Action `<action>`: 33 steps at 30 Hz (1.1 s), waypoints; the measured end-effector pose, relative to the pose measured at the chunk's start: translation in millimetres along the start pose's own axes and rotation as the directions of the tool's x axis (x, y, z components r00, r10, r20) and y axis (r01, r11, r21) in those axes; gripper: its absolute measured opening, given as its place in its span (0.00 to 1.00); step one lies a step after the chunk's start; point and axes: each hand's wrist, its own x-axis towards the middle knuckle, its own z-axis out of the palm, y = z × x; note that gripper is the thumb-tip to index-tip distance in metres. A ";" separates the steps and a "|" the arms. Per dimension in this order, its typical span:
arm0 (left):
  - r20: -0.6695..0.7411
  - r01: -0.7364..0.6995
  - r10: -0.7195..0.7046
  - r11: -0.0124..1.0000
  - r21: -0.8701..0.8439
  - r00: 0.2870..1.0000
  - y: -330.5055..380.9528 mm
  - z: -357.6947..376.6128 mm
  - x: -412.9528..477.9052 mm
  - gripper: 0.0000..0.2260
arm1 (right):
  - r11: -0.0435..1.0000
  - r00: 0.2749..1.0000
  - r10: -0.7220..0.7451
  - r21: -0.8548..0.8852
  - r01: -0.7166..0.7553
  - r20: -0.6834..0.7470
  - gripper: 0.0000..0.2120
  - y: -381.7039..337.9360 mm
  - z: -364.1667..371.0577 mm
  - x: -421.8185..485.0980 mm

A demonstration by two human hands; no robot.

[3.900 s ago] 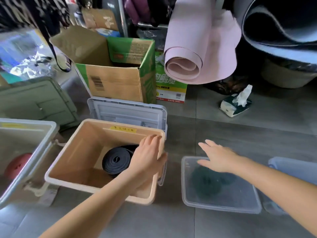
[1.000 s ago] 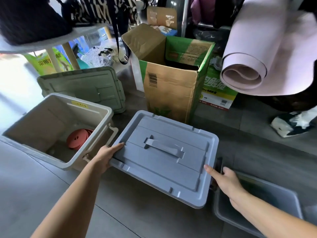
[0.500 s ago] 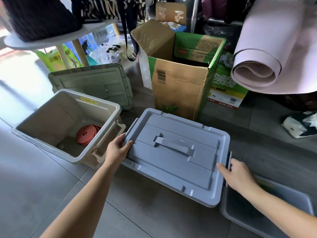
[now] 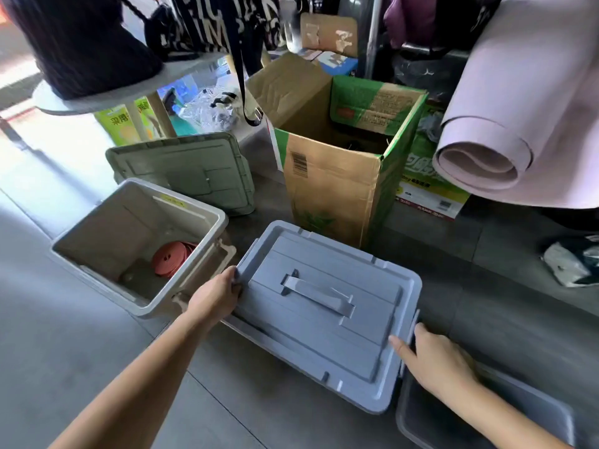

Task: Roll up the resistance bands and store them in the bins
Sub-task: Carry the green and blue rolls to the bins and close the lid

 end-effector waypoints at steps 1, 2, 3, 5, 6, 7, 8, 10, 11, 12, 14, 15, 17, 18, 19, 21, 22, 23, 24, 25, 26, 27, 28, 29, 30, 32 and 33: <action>0.081 0.018 -0.021 0.999 0.036 0.997 6.8 -8.5 -2.3 0.06 | 0.998 0.996 -0.012 -0.059 0.017 0.084 0.18 0.0 -9.9 -0.7; 0.152 0.027 -0.033 0.999 0.037 0.988 13.6 -16.6 -5.7 0.11 | 0.992 0.991 -0.037 -0.112 0.052 0.132 0.19 0.0 -19.5 -0.3; 0.210 0.038 -0.042 0.999 0.023 0.977 19.1 -24.0 -10.2 0.17 | 0.982 0.987 -0.074 -0.161 0.097 0.144 0.19 -0.3 -29.7 0.8; 0.269 0.055 -0.051 0.998 -0.008 0.962 25.3 -39.3 -23.4 0.27 | 0.958 0.981 -0.152 -0.228 0.176 0.119 0.18 -1.3 -51.0 5.4; 0.283 0.056 -0.048 0.998 -0.022 0.958 26.5 -47.2 -30.9 0.29 | 0.950 0.976 -0.183 -0.236 0.206 0.116 0.18 -2.9 -61.4 9.3; 0.284 0.055 -0.043 0.998 -0.037 0.958 26.4 -54.6 -37.5 0.31 | 0.942 0.970 -0.214 -0.237 0.236 0.117 0.17 -6.7 -71.9 14.4; 0.270 0.057 -0.041 0.997 -0.049 0.962 25.1 -62.6 -42.4 0.32 | 0.933 0.962 -0.245 -0.241 0.269 0.123 0.16 -12.7 -80.8 20.5; 0.204 0.103 -0.093 0.994 -0.040 0.974 22.2 -77.3 -49.3 0.33 | 0.908 0.941 -0.309 -0.252 0.335 0.137 0.18 -30.0 -94.6 30.1; 0.163 0.131 -0.125 0.991 -0.027 0.979 20.9 -83.7 -50.1 0.33 | 0.899 0.931 -0.342 -0.242 0.364 0.129 0.19 -39.9 -98.4 34.2; 0.126 0.151 -0.147 0.988 -0.028 0.981 19.4 -87.6 -50.7 0.33 | 0.893 0.920 -0.374 -0.220 0.392 0.117 0.20 -49.5 -100.0 37.5; 0.080 0.149 -0.146 0.988 -0.042 0.986 14.8 -88.2 -49.5 0.32 | 0.884 0.897 -0.431 -0.153 0.441 0.095 0.20 -68.6 -97.0 44.2; 0.085 0.146 -0.142 0.988 -0.050 0.986 12.0 -86.2 -47.3 0.33 | 0.879 0.888 -0.452 -0.129 0.460 0.088 0.20 -78.9 -92.9 47.7; 0.115 0.136 -0.129 0.989 -0.064 0.985 3.8 -82.2 -39.7 0.34 | 0.863 0.873 -0.480 -0.132 0.487 0.083 0.19 -100.9 -81.8 54.3; 0.120 0.121 -0.113 0.991 -0.063 0.986 -1.9 -82.0 -33.5 0.34 | 0.860 0.871 -0.485 -0.142 0.491 0.073 0.19 -112.7 -75.7 57.3; 0.112 0.105 -0.097 0.993 -0.060 0.989 -8.9 -83.8 -25.7 0.33 | 0.859 0.871 -0.489 -0.144 0.491 0.055 0.18 -125.7 -70.1 60.5; 0.066 0.075 -0.072 0.996 -0.042 0.995 -25.8 -95.2 -4.8 0.33 | 0.867 0.872 -0.490 -0.103 0.487 0.001 0.17 -155.0 -60.0 67.9; 0.043 0.061 -0.059 0.998 -0.034 0.997 -35.3 -103.0 7.9 0.33 | 0.875 0.876 -0.482 -0.068 0.479 -0.027 0.16 -171.0 -55.8 71.5; 0.031 0.047 -0.046 0.998 -0.036 0.998 -46.1 -110.9 22.1 0.33 | 0.884 0.882 -0.468 -0.043 0.466 -0.049 0.17 -188.3 -51.1 74.8; 0.028 0.032 -0.030 0.999 -0.040 0.999 -55.8 -118.5 36.0 0.34 | 0.893 0.891 -0.451 -0.031 0.450 -0.060 0.20 -205.3 -45.9 77.0; 0.024 0.011 -0.010 0.999 -0.041 1.000 -65.6 -126.1 50.2 0.34 | 0.900 0.897 -0.437 -0.022 0.436 -0.065 0.22 -222.6 -39.4 79.8; 0.019 -0.018 0.019 0.999 -0.034 1.000 -75.6 -134.0 65.6 0.34 | 0.905 0.902 -0.425 -0.002 0.426 -0.073 0.23 -239.4 -31.5 83.3; 0.014 -0.052 0.053 0.998 -0.025 0.999 -85.8 -142.0 82.6 0.34 | 0.911 0.909 -0.408 0.032 0.412 -0.080 0.24 -255.6 -23.6 86.9; 0.007 -0.088 0.088 0.996 -0.012 0.996 -96.3 -150.9 100.9 0.33 | 0.916 0.917 -0.389 0.069 0.395 -0.087 0.24 -271.1 -16.2 90.8; -0.008 -0.120 0.120 0.993 0.003 0.993 -107.5 -160.9 121.0 0.32 | 0.920 0.924 -0.370 0.101 0.379 -0.096 0.25 -286.9 -10.1 96.2; -0.032 -0.144 0.144 0.989 0.013 0.989 -118.5 -170.6 142.5 0.32 | 0.922 0.929 -0.354 0.126 0.366 -0.110 0.25 -301.8 -5.8 102.0; -0.078 -0.166 0.169 0.985 0.039 0.983 -136.7 -187.4 188.3 0.31 | 0.921 0.933 -0.323 0.173 0.348 -0.156 0.27 -328.2 2.1 115.1; -0.098 -0.178 0.183 0.982 0.061 0.978 -144.3 -194.7 211.3 0.31 | 0.922 0.938 -0.301 0.201 0.332 -0.171 0.28 -340.7 7.3 120.5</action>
